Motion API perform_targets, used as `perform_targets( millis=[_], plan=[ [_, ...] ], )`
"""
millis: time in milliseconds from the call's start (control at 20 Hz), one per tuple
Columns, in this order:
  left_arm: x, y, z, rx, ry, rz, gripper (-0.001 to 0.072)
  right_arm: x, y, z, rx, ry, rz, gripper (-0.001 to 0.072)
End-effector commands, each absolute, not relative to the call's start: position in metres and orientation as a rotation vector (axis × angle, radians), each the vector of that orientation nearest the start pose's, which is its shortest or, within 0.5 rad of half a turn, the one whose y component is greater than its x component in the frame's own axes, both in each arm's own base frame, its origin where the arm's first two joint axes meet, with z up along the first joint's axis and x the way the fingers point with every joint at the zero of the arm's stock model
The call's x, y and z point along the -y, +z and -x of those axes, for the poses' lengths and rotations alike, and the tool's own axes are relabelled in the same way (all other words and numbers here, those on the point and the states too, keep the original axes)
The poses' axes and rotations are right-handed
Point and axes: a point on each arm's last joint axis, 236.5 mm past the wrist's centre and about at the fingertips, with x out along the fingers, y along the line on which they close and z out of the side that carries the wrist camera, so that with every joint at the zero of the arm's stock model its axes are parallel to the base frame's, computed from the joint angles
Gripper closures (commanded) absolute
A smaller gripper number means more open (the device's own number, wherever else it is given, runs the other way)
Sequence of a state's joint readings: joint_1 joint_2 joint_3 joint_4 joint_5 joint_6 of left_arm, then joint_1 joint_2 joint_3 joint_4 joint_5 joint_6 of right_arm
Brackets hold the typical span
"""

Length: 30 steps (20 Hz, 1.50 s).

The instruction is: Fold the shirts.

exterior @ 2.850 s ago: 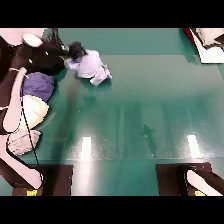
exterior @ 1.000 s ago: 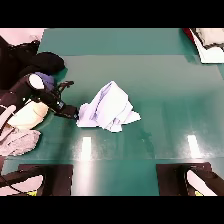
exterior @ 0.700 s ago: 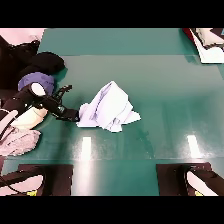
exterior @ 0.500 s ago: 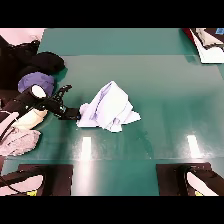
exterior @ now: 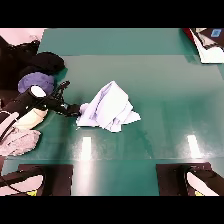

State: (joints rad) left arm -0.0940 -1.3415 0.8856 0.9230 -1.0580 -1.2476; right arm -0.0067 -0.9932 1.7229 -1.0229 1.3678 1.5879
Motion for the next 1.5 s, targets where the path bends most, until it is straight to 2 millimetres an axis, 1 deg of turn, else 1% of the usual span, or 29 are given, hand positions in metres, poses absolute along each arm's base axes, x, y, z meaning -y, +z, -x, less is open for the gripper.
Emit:
perform_targets(
  millis=[0, 50, 100, 150, 200, 250, 300, 350, 400, 450, 550, 600, 650, 750, 900, 1000, 1100, 1150, 1200, 1250, 1300, 1350, 1400, 1450],
  plan=[
    [0.153, -0.047, -0.327, -1.402, -0.527, 0.314, 0.0685, -0.125, 0.301, -0.327, -0.797, 0.493, -0.285, 0.0695],
    [0.151, -0.038, -0.331, -1.39, -0.537, 0.284, 0.0685, -0.132, 0.281, -0.329, -0.849, 0.504, -0.295, 0.0695],
    [0.15, -0.025, -0.337, -1.367, -0.545, 0.252, 0.0685, -0.143, 0.255, -0.33, -0.909, 0.522, -0.304, 0.0695],
    [0.147, -0.013, -0.343, -1.342, -0.548, 0.221, 0.0684, -0.156, 0.227, -0.331, -0.968, 0.537, -0.315, 0.0694],
    [0.145, 0.001, -0.35, -1.308, -0.548, 0.195, 0.0684, -0.171, 0.193, -0.329, -1.039, 0.553, -0.324, 0.069],
    [0.144, 0.012, -0.353, -1.281, -0.551, 0.178, 0.0684, -0.185, 0.158, -0.325, -1.108, 0.561, -0.332, 0.0569],
    [0.145, 0.023, -0.355, -1.259, -0.558, 0.171, 0.0684, -0.2, 0.119, -0.318, -1.184, 0.569, -0.341, 0.0231],
    [0.145, 0.028, -0.356, -1.249, -0.562, 0.167, 0.0684, -0.215, 0.087, -0.312, -1.243, 0.576, -0.357, 0.0072],
    [0.145, 0.03, -0.355, -1.249, -0.566, 0.167, 0.0684, -0.232, 0.058, -0.309, -1.282, 0.581, -0.393, 0.0076],
    [0.145, 0.03, -0.353, -1.258, -0.568, 0.167, 0.0684, -0.252, 0.035, -0.307, -1.304, 0.585, -0.449, 0.0079],
    [0.145, 0.029, -0.35, -1.277, -0.564, 0.178, 0.0684, -0.284, 0.008, -0.31, -1.314, 0.58, -0.557, 0.009],
    [0.145, 0.028, -0.349, -1.28, -0.565, 0.177, 0.0684, -0.297, -0.002, -0.312, -1.318, 0.575, -0.588, 0.0148],
    [0.145, 0.028, -0.348, -1.282, -0.565, 0.176, 0.0684, -0.308, -0.011, -0.314, -1.316, 0.569, -0.6, 0.0156],
    [0.145, 0.028, -0.347, -1.286, -0.566, 0.175, 0.0684, -0.319, -0.024, -0.318, -1.303, 0.555, -0.598, 0.0156],
    [0.145, 0.028, -0.348, -1.285, -0.566, 0.175, 0.0684, -0.324, -0.041, -0.32, -1.315, 0.528, -0.6, 0.0156],
    [0.145, 0.028, -0.348, -1.286, -0.566, 0.175, 0.0683, -0.327, -0.042, -0.33, -1.287, 0.503, -0.652, 0.0157],
    [0.145, 0.028, -0.348, -1.286, -0.566, 0.175, 0.0683, -0.328, -0.036, -0.346, -1.229, 0.478, -0.705, 0.0159],
    [0.145, 0.028, -0.348, -1.286, -0.566, 0.175, 0.0684, -0.328, -0.031, -0.353, -1.201, 0.472, -0.718, 0.0206],
    [0.145, 0.028, -0.348, -1.286, -0.566, 0.175, 0.0683, -0.329, -0.026, -0.359, -1.179, 0.472, -0.727, 0.0315],
    [0.145, 0.028, -0.348, -1.286, -0.566, 0.175, 0.0683, -0.33, -0.019, -0.366, -1.148, 0.474, -0.733, 0.0347],
    [0.145, 0.028, -0.348, -1.286, -0.566, 0.175, 0.0683, -0.332, -0.012, -0.374, -1.115, 0.476, -0.736, 0.0415],
    [0.145, 0.028, -0.348, -1.285, -0.566, 0.175, 0.0684, -0.333, -0.005, -0.38, -1.083, 0.492, -0.722, 0.0628],
    [0.145, 0.028, -0.348, -1.283, -0.565, 0.174, 0.0684, -0.335, 0.004, -0.385, -1.057, 0.514, -0.702, 0.0695],
    [0.141, 0.032, -0.35, -1.274, -0.55, 0.168, 0.0684, -0.335, 0.018, -0.388, -1.03, 0.553, -0.672, 0.0696]
  ],
)
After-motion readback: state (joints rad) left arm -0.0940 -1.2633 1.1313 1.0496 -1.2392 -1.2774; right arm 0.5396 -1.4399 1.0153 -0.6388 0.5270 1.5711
